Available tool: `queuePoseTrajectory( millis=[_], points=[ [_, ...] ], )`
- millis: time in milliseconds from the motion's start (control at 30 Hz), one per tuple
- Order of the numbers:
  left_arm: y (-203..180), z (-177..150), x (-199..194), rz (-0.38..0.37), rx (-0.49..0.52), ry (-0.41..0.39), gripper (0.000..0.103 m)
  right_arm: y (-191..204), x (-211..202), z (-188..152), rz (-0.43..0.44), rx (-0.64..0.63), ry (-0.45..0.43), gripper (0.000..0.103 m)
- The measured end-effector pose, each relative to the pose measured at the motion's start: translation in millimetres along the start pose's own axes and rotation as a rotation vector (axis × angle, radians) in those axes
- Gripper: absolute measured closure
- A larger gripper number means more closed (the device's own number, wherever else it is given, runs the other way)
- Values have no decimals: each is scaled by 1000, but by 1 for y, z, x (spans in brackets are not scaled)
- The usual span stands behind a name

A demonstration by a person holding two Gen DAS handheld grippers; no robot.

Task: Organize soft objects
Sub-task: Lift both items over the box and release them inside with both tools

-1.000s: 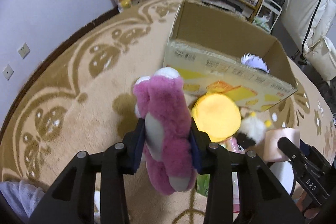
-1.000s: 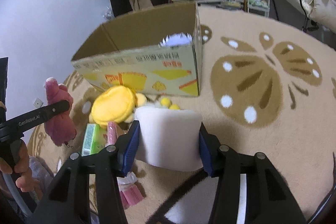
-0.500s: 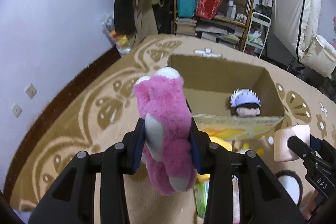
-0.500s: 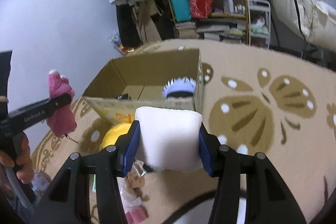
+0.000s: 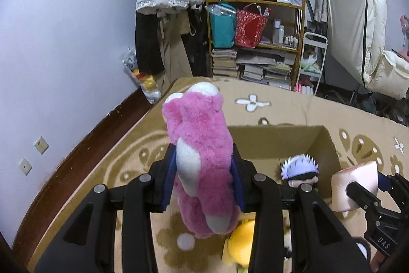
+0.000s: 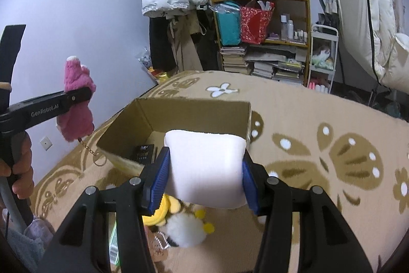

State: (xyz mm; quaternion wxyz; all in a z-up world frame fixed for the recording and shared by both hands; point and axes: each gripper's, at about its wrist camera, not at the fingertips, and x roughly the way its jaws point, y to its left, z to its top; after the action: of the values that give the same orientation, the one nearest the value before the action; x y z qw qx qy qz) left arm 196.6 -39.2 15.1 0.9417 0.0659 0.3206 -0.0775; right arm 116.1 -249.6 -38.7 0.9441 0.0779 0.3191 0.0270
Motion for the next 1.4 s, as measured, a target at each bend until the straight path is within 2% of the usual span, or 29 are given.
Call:
queuePoseTrajectory(
  millis=[200, 333, 500, 700, 733, 767, 800, 867, 933, 1000, 1067, 1233, 1400],
  points=[
    [-8, 17, 10, 6, 15, -34, 66, -1, 10, 12, 2, -16, -10, 47],
    [-12, 22, 22, -36, 10, -4, 66, -4, 20, 13, -1, -15, -2, 46],
    [-20, 17, 38, -47, 27, 26, 65, -8, 34, 9, -1, -1, 26, 45],
    [-26, 9, 50, -42, 32, 61, 63, -9, 38, 10, -10, -16, 23, 39],
    [-26, 9, 52, -38, 28, 64, 53, -9, 40, 10, -11, -15, 22, 38],
    [-25, 8, 52, -30, 26, 62, 37, -10, 42, 11, -11, -11, 24, 35],
    [-25, 8, 52, -20, 22, 55, 31, -9, 43, 12, -8, -7, 29, 34],
    [-22, 7, 49, 3, 7, 34, 20, -10, 46, 13, 5, 1, 44, 21],
    [-18, 9, 51, -7, -15, 57, 12, -8, 45, 12, -8, -10, 39, 12],
    [-13, 9, 52, -24, -31, 73, 11, -6, 44, 12, -13, -25, 37, 8],
    [-9, 9, 52, -11, -42, 76, 6, -5, 42, 12, -11, -34, 41, 0],
    [-6, 7, 50, 21, -24, 80, 2, -3, 40, 11, -9, -32, 42, 0],
    [-4, 4, 44, 17, -30, 82, 1, -1, 37, 9, -9, -27, 52, 0]
  ],
)
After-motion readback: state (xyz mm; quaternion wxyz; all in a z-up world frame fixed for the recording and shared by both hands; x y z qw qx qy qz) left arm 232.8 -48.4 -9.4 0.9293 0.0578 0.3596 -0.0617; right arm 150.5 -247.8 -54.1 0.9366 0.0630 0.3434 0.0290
